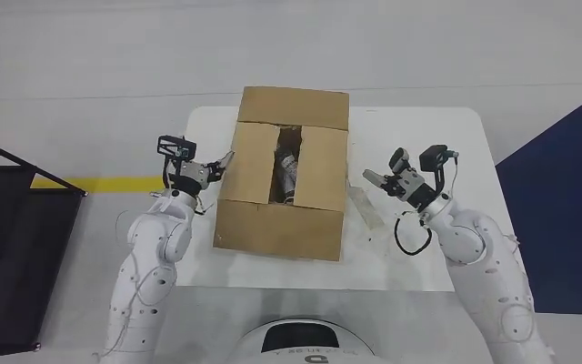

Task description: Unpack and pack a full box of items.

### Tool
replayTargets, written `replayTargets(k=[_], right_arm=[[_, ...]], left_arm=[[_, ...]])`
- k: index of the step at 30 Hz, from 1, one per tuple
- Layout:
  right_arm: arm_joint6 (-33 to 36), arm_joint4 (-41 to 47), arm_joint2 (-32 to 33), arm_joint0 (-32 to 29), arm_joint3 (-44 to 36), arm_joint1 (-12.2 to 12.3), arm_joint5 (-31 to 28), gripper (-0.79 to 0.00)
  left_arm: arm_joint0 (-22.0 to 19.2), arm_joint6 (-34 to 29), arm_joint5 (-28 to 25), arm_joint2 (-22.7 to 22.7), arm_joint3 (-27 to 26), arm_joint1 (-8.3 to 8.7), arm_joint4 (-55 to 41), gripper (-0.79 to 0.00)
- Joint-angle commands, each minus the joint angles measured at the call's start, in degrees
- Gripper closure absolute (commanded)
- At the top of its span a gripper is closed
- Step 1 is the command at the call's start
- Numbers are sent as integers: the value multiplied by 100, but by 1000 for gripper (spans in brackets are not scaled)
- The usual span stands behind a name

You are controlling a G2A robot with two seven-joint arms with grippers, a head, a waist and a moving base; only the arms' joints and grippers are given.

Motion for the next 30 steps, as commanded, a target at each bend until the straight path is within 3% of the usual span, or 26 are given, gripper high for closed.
replayTargets(k=[1,7,11,20,23,26,30], right_arm=[[-11,-3,-1,-1,-5,0,-10,-785],[-58,52,49,-63,-7,9,-108,-785],[21,324,229,-202,63,48,-526,-785],[21,324,229,-202,63,48,-526,-785],[-50,746,112,53,213,-2,1,-785],[35,1004,-335,798,705,-106,736,-785],[47,1188,-1019,1759,1457,-283,1299,-785]], left_arm=[[1,-55,-24,101,7,5,172,-785],[-10,-206,101,249,38,14,455,-785],[34,-154,156,161,-89,20,223,-785],[58,-146,177,118,-141,22,135,-785],[58,-146,177,118,-141,22,135,-785],[58,-146,177,118,-141,22,135,-785],[58,-146,177,118,-141,22,135,-785]])
